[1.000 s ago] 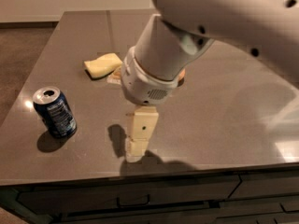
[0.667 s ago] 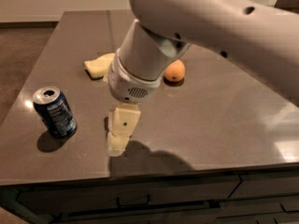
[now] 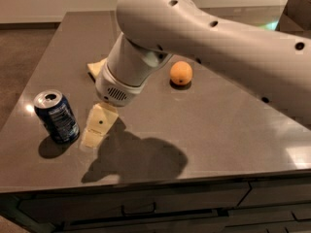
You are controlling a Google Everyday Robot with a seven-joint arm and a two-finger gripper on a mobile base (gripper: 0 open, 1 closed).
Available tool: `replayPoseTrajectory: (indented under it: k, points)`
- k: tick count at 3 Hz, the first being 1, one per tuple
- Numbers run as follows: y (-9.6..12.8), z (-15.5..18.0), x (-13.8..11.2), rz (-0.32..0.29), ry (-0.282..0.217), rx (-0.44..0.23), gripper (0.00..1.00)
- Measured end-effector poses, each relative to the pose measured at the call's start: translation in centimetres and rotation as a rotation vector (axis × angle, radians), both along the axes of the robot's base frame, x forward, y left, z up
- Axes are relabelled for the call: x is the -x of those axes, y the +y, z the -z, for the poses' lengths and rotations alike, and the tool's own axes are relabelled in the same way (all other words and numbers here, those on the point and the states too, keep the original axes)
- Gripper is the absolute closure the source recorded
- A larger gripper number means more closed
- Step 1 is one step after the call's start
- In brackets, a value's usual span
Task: Pick pepsi can
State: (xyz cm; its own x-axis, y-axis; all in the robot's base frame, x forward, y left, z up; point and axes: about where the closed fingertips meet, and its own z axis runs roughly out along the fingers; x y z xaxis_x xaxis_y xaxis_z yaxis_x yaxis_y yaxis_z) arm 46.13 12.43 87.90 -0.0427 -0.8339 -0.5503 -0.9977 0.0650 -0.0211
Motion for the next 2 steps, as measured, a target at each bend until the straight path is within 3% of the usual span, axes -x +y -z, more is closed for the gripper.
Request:
replayPoseTrajectory:
  k: [1, 2]
  points:
    - [1.76, -0.26, -0.43, 0.009, -0.002, -0.087, 0.0]
    - [1.76, -0.27, -0.43, 0.009, -0.002, -0.087, 0.0]
